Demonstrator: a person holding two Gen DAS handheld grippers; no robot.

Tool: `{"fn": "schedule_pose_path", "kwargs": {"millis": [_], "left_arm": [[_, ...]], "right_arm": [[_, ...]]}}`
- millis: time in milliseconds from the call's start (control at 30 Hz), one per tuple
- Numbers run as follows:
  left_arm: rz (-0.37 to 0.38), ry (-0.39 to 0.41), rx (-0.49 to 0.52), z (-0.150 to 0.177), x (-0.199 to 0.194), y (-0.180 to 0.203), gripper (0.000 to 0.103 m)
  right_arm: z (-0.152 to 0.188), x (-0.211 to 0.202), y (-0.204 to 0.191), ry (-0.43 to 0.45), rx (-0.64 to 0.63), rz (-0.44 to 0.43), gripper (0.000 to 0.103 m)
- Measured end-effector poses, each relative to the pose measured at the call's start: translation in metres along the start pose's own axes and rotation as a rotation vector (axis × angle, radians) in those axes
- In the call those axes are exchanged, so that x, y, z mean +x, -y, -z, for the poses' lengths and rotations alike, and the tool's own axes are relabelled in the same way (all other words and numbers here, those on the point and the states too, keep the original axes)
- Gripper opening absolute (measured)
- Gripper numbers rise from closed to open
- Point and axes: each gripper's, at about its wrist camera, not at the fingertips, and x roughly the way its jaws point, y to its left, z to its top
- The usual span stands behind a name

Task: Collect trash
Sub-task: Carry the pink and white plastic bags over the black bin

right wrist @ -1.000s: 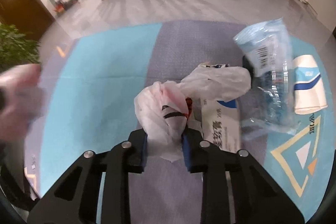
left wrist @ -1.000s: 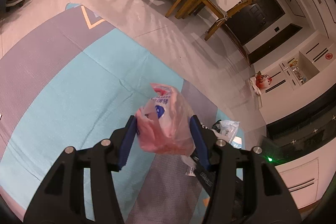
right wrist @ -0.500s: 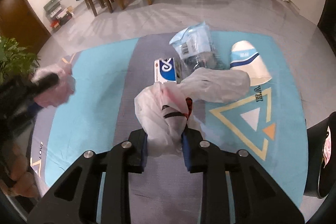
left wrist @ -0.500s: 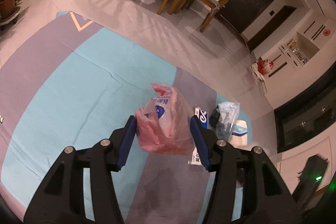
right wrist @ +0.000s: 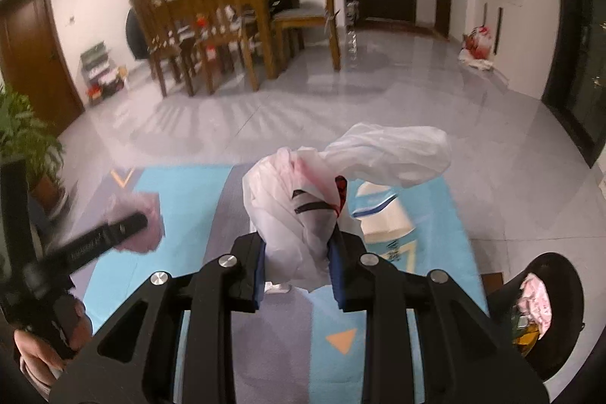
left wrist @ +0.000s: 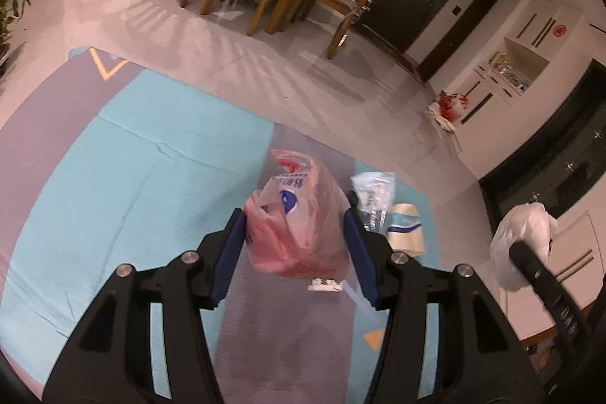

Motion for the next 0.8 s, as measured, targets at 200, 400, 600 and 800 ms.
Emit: {"fn": "schedule_pose_path", "kwargs": {"millis": [200, 400, 600, 800], "left_arm": [[0.102, -0.017, 0.014, 0.005, -0.011, 0.016, 0.054], [0.14, 0.003, 0.102, 0.012, -0.02, 0.067, 0.054], [0.226, -0.005, 0.237, 0.038, -0.011, 0.152, 0.054], [0.328, -0.093, 0.364, 0.085, 0.012, 0.237, 0.054]], "right_arm": [[-0.013, -0.031, 0.04, 0.057, 0.069, 0.012, 0.028], [-0.025, -0.073, 0.107, 0.154, 0.181, 0.102, 0.028], [-0.017, -0.095, 0.179, 0.18, 0.346, 0.202, 0.028], [0.004, -0.101, 0.242, 0.145, 0.516, 0.368, 0.029]]}}
